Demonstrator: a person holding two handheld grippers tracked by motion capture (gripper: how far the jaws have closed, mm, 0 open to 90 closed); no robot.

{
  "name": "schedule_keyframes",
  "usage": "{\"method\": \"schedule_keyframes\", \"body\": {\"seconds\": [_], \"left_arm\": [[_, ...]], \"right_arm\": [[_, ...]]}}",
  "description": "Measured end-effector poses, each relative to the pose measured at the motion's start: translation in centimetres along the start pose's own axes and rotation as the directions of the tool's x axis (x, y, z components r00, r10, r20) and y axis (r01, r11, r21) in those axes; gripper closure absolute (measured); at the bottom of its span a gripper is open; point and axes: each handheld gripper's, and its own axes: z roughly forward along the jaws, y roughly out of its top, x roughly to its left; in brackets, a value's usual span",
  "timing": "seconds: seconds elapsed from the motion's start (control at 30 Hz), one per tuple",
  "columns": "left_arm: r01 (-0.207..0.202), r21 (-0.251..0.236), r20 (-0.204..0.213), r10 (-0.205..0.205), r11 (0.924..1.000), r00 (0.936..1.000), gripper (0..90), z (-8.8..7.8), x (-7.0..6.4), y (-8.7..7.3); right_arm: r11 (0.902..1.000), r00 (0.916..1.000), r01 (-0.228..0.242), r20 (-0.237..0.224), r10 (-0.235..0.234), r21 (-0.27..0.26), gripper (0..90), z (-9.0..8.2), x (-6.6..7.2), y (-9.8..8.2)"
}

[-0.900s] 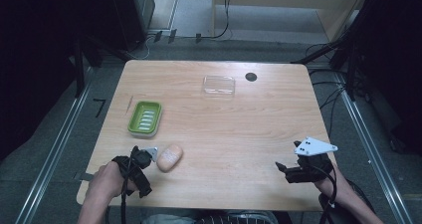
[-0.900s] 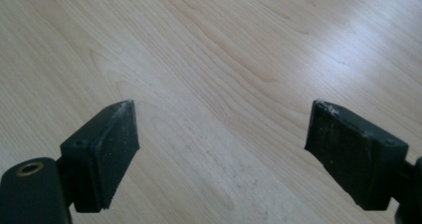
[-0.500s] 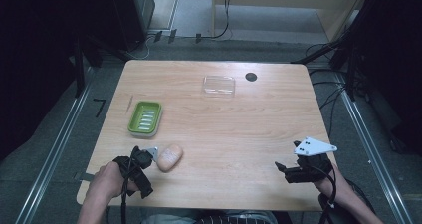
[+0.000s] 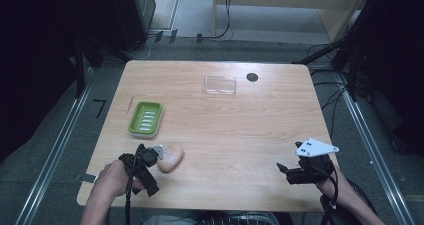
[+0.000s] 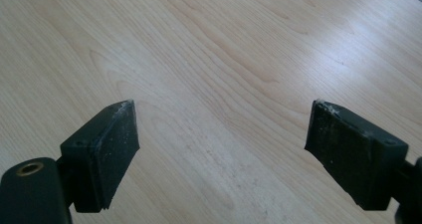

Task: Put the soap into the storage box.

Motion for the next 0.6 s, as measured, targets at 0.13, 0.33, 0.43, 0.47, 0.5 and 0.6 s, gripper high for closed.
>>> {"method": "schedule_keyframes", "body": {"seconds": [0.13,0.33,0.43,0.47,0.5,0.6], "left_arm": [[-0.019,-0.035,0.032,0.021,0.9992,0.9993,0.0,-0.3,-0.5,0.7],[-0.031,-0.057,0.043,0.033,0.9979,0.9985,0.0,-0.6,-0.8,1.6],[-0.035,-0.065,0.043,0.038,0.9973,0.9983,0.0,-0.8,-0.9,2.0],[-0.039,-0.072,0.043,0.042,0.9967,0.9982,0.0,-0.8,-0.9,2.2],[-0.042,-0.068,0.047,0.045,0.9968,0.9979,0.0,-0.9,-1.0,2.3],[-0.041,-0.077,0.047,0.045,0.9962,0.9979,0.0,-0.9,-1.1,2.6]], "right_arm": [[1.0,1.0,0.008,-0.002,-0.008,-0.002,13.4,0.1,0.0,0.1],[1.0,1.0,0.008,-0.003,-0.008,-0.001,13.4,0.1,0.0,0.1],[1.0,1.0,0.004,-0.002,-0.004,0.003,13.4,0.1,0.0,0.1],[1.0,1.0,0.002,-0.003,-0.002,0.002,13.3,0.1,0.0,0.1],[1.0,1.0,0.001,-0.003,-0.001,0.002,13.4,0.1,0.0,0.1],[1.0,1.0,0.004,-0.005,-0.004,0.001,13.4,0.2,-0.1,0.1]]}}
